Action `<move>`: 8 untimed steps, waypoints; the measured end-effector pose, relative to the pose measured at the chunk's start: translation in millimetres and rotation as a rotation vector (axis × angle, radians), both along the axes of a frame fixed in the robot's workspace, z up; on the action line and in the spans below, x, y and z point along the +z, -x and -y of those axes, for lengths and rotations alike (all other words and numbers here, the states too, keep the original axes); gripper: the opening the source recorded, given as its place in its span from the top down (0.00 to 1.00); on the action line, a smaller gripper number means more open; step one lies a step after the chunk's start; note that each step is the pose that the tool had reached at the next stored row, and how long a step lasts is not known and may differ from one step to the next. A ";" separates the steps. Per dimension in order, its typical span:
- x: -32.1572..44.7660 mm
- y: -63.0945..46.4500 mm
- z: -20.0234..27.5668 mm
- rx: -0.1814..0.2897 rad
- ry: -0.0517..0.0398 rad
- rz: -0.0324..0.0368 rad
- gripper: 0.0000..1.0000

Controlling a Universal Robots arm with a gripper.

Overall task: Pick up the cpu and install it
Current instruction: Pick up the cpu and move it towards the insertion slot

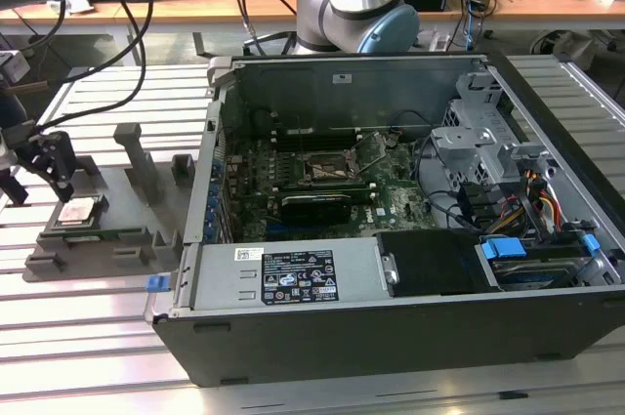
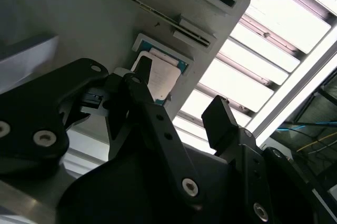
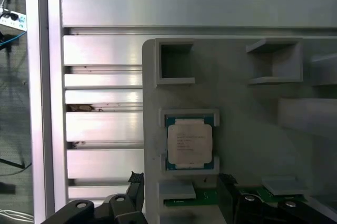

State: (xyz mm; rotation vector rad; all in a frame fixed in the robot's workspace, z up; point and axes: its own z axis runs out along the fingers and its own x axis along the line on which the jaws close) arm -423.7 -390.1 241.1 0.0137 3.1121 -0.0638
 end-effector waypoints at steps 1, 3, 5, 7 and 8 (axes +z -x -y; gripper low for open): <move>-0.7 0.0 0.0 0.000 0.0000 0.0000 0.34; -1.6 0.0 0.0 0.000 0.0000 0.0001 0.34; -4.4 0.0 0.0 0.000 0.0000 0.0000 0.34; -6.0 0.0 0.0 0.000 0.0000 0.0000 0.34; -6.7 0.0 0.0 0.000 0.0000 0.0001 0.34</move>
